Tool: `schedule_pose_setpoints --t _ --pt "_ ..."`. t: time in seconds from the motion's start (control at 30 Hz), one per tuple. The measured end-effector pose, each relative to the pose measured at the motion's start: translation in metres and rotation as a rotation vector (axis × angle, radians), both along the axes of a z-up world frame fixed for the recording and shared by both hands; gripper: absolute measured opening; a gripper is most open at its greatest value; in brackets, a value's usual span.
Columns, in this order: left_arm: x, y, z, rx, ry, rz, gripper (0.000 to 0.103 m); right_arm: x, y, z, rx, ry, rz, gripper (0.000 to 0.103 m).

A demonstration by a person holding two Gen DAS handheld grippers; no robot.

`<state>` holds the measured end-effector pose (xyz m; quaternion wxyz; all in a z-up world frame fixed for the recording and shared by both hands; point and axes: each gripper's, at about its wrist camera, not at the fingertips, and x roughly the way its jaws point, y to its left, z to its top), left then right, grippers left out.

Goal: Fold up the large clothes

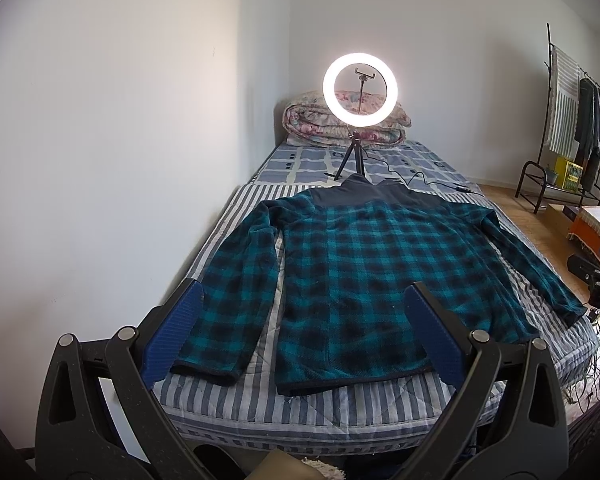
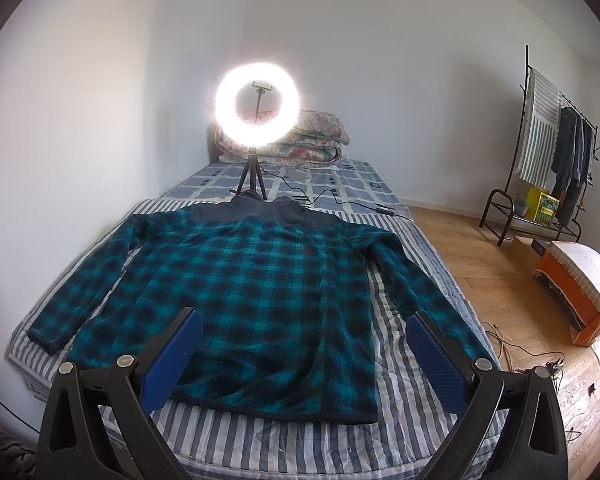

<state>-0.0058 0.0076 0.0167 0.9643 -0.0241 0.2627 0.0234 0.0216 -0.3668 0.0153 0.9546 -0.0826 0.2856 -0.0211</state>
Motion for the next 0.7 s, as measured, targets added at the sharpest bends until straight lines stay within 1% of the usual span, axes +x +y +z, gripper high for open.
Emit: schedule_pose_setpoints --t 0.7 --pt "-0.0033 -0.0027 0.0010 0.005 -0.005 0.001 0.102 -0.0002 -0.0009 0.0009 -0.003 0.000 -0.001 0.103"
